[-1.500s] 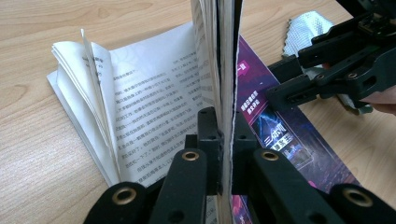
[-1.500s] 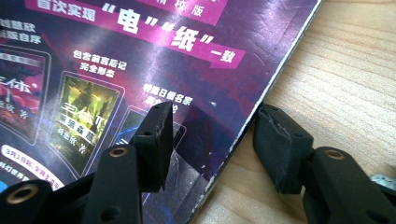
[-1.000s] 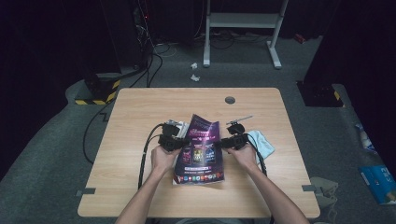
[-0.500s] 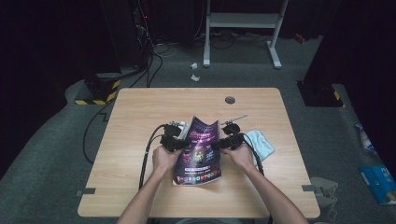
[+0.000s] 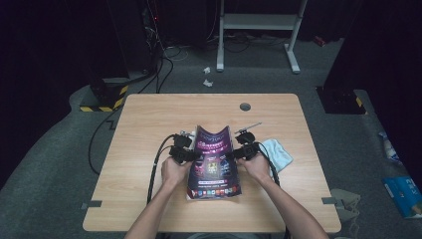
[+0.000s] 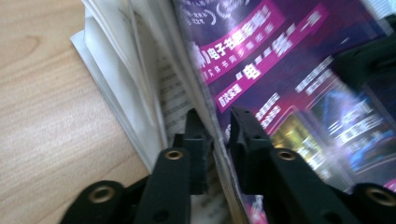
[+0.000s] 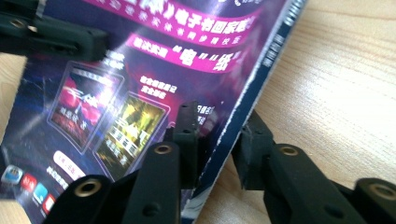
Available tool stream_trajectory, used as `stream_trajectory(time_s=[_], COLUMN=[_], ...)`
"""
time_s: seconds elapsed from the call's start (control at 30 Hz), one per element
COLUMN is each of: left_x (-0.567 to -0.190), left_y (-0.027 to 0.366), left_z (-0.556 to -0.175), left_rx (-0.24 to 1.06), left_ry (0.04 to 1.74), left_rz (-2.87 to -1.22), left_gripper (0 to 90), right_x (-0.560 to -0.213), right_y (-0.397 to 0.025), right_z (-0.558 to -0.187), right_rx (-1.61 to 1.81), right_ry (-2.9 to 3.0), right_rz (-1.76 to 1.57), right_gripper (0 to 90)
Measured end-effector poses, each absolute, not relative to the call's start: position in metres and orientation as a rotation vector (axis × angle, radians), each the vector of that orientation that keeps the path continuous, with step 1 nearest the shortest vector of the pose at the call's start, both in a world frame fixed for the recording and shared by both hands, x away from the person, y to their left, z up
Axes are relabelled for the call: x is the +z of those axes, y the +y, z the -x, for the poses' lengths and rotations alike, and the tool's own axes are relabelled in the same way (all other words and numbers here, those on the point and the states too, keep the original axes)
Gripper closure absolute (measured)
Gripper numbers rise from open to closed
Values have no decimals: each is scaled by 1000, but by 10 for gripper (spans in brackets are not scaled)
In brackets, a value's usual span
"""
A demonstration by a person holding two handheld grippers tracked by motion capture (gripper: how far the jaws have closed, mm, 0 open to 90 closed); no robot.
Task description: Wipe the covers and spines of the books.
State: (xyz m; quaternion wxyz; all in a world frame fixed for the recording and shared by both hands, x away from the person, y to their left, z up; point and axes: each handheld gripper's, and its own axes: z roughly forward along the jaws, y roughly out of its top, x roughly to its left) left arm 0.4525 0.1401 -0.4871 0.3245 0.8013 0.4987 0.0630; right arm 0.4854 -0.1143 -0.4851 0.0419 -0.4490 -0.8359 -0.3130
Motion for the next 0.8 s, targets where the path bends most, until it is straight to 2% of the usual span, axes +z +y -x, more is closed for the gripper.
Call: stream_trajectory(time_s=[0.3,0.5,0.57,0.8], left_x=[-496,-497,-500,-502], left_y=[141,144,148,154], left_z=[-448,-443,-441,-437], left_rx=[173,243,227,295], left_ry=[1313,1317,1321,1322], left_rz=[-2101,-2118,-2090,-2054], left_gripper=[553,441,429,391], right_x=[-477,-471,-469,-454], right_y=[-121,-128,-132,-134], right_z=[-483,-482,-482,-481], right_rx=[-989,-1026,-1044,-1036], right_ry=[-2548,-2528,-2518,-2559], right_rz=[1376,1373,1376,1341], right_gripper=[792,817,830,837])
